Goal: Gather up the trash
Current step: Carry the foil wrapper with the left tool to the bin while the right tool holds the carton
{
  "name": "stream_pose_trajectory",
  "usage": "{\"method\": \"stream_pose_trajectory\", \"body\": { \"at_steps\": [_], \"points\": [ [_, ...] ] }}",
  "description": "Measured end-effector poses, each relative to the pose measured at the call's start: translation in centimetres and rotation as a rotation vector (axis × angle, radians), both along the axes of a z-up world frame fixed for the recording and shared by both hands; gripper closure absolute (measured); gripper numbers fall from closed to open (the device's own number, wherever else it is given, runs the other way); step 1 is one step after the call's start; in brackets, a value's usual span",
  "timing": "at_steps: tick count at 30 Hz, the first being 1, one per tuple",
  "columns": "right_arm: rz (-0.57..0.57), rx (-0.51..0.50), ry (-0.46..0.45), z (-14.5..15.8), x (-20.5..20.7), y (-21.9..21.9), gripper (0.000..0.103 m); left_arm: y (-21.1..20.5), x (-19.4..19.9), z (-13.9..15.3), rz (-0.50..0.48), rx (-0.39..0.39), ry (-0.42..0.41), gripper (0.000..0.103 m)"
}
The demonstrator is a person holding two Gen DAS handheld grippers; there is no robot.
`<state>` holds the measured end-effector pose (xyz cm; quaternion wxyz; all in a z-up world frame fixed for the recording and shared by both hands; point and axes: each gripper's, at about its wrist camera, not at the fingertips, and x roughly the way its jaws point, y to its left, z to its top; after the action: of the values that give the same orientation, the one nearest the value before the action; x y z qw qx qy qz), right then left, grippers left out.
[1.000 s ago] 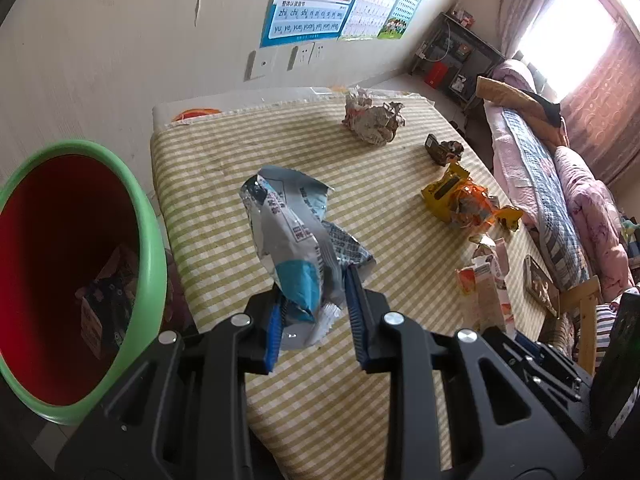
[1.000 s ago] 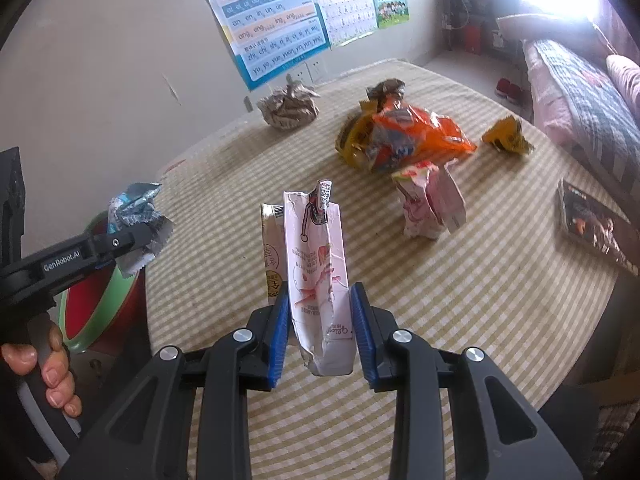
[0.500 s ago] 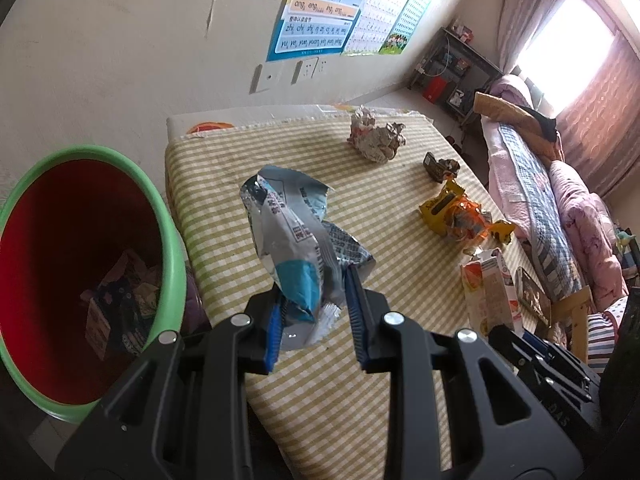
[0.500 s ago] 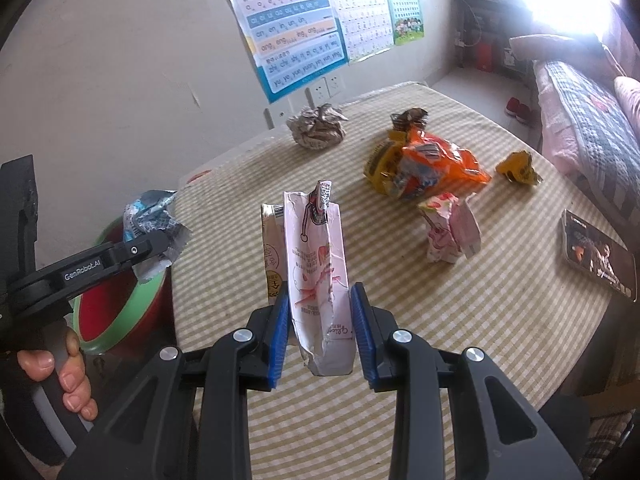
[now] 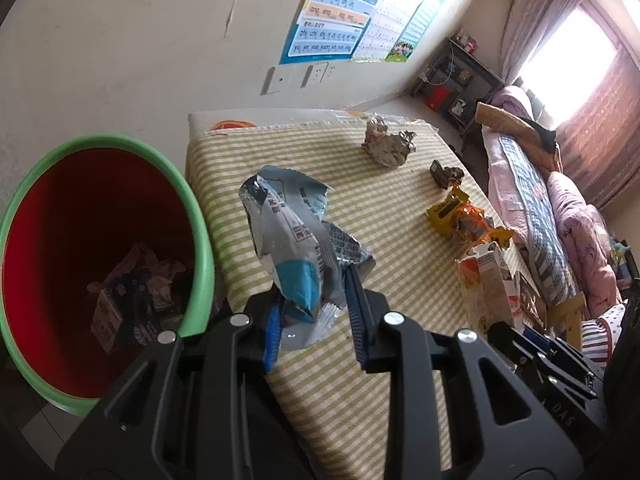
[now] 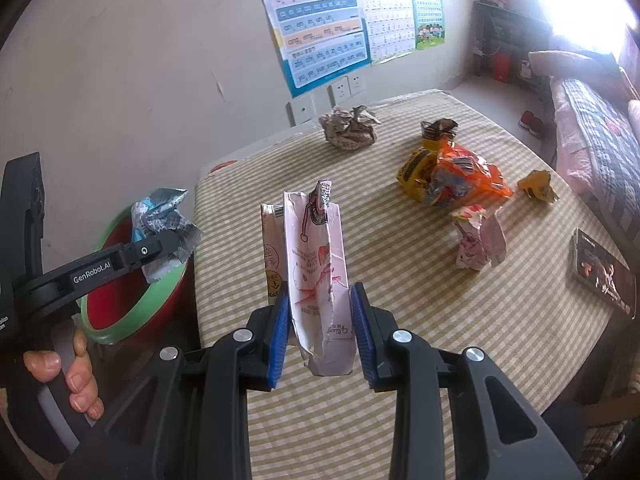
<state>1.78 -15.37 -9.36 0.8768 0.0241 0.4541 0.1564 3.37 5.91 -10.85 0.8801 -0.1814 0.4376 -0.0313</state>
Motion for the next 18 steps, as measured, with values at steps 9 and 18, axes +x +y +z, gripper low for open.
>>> {"method": "stream_pose_trajectory", "body": {
  "at_steps": [9,18],
  "points": [
    [0.040,-0.028,-0.011,0.6,0.3,2.4,0.073,2.3,-0.8,-0.1,0.027,0.003,0.000,0.076],
    [0.109,-0.036,-0.001,0.4,0.6,5.8,0.073,5.1,-2.5,-0.4,0.064,0.017,0.005,0.076]
  ]
}}
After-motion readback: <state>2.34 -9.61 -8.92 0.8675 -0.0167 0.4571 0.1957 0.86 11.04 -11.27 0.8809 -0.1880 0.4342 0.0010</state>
